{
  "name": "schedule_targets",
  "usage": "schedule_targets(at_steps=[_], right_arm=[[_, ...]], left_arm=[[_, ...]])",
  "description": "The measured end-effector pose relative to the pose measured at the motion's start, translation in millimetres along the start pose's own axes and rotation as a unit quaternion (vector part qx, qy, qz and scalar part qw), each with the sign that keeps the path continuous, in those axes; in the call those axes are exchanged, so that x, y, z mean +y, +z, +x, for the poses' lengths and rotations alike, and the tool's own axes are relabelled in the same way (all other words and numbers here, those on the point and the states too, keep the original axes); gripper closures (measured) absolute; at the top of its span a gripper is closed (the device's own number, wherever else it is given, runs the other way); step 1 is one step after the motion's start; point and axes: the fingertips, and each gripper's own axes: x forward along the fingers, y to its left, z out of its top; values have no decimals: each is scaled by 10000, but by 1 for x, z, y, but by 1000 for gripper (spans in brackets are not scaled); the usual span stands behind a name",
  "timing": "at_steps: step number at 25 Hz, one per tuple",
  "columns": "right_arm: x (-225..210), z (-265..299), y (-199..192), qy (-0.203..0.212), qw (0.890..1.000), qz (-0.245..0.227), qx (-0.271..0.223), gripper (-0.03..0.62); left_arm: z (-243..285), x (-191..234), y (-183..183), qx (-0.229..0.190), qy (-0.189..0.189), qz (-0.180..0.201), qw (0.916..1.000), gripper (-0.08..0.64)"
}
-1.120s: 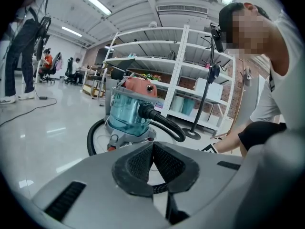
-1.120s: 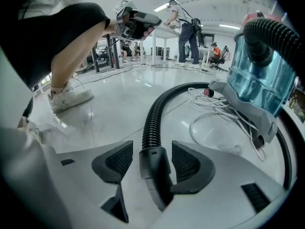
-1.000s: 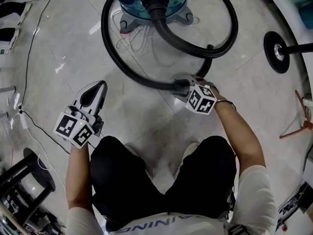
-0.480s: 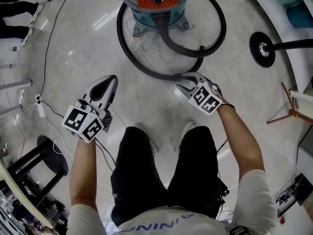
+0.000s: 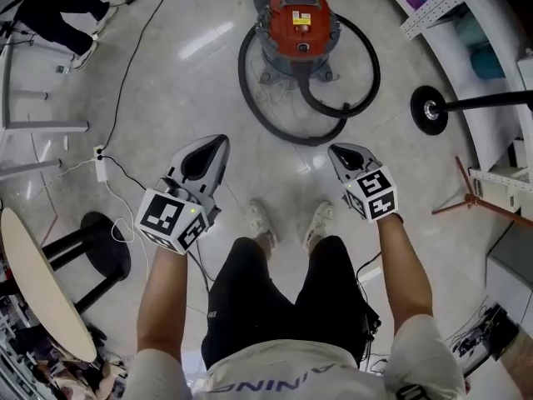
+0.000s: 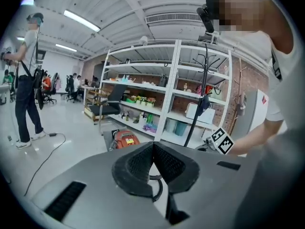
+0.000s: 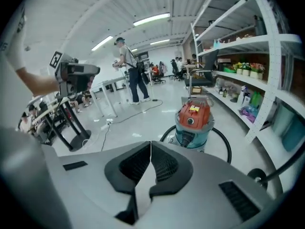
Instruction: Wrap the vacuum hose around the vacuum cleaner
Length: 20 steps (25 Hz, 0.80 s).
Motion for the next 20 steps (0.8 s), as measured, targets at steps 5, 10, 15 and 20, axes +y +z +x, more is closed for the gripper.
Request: schedule_targets(at_steps=[5, 10, 15, 20], right_arm=[[42, -90, 75, -433, 9946, 883, -345, 580], [88, -158, 145, -747, 9858, 1208, -901, 581], [111, -203, 179, -687, 9823, 1193, -1270, 580], [124, -230, 198, -429, 9799, 1093, -1615, 581]], left_arm=[[-77, -15, 70, -105, -44, -267, 9996, 543], [-151, -4, 117, -121, 24, -93, 9999, 543], [-186, -7, 154, -677, 415, -152, 9967, 543], [-202, -46, 158, -912, 578, -361, 9935, 543]])
